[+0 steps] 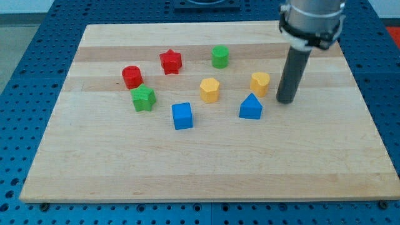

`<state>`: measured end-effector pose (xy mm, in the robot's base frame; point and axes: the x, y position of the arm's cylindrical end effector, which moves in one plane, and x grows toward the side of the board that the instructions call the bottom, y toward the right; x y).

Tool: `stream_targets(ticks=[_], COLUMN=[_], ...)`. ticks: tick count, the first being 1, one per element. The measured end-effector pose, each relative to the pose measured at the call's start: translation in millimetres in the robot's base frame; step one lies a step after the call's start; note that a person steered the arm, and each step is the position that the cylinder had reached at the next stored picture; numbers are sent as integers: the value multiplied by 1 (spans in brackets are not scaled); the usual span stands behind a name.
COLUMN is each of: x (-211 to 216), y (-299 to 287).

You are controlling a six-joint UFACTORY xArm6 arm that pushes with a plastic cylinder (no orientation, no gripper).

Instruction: Push the green star and yellow hexagon closer above the blue triangle

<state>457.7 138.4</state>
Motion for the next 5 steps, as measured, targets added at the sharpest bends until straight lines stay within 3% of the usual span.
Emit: stream_targets(ticks=[2,3,5], x=[81,85,41], y=[-99,-184,-304])
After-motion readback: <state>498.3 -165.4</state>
